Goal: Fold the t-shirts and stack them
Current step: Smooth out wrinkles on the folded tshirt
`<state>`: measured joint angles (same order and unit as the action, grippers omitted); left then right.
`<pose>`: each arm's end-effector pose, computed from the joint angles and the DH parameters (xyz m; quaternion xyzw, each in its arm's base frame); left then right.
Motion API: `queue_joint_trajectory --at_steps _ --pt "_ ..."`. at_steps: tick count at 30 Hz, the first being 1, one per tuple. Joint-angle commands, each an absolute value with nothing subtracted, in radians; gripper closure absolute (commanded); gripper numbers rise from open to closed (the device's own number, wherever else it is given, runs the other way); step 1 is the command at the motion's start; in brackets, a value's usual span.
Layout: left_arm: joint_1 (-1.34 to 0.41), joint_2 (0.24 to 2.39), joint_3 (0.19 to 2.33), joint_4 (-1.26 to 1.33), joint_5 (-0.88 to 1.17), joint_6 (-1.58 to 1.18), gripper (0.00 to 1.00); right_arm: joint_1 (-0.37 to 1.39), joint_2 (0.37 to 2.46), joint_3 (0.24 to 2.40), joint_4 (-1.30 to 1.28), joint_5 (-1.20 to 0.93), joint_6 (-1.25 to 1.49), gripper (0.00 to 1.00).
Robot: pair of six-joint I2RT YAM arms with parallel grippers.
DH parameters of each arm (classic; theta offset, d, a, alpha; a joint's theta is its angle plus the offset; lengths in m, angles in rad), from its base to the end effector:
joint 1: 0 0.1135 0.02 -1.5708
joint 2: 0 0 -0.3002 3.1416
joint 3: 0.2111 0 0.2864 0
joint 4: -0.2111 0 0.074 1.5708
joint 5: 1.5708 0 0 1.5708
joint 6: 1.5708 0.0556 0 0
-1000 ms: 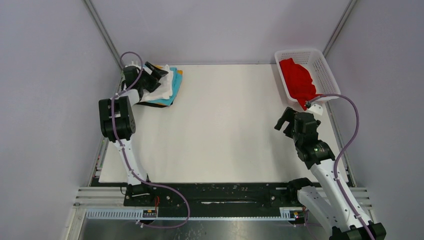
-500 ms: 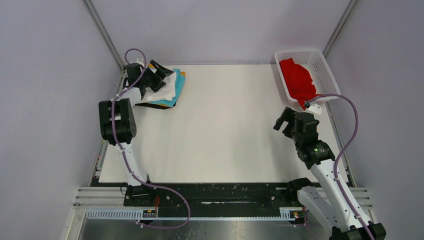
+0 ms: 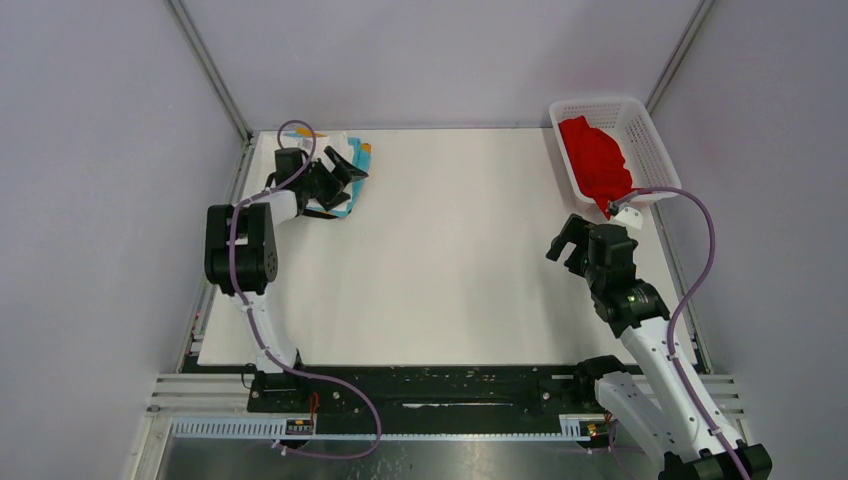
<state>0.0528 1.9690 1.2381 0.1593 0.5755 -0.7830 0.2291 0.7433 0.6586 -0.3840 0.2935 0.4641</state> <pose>0.4874 -0.0045 0.1827 -0.2173 0.8244 -0.3967 0.3402 0.1951 0.0290 0.2953 0.1748 0.8280 0.0588 0.5295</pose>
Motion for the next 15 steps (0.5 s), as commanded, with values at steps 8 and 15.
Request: queue_joint_trajectory --at_steps 8,15 --pt "0.077 2.120 1.441 0.003 0.465 -0.724 0.01 0.228 0.739 0.692 -0.376 0.297 0.448 0.01" --pt "0.085 2.060 1.537 -0.070 0.515 -0.703 0.01 0.228 0.720 0.687 -0.367 0.278 0.453 0.01"
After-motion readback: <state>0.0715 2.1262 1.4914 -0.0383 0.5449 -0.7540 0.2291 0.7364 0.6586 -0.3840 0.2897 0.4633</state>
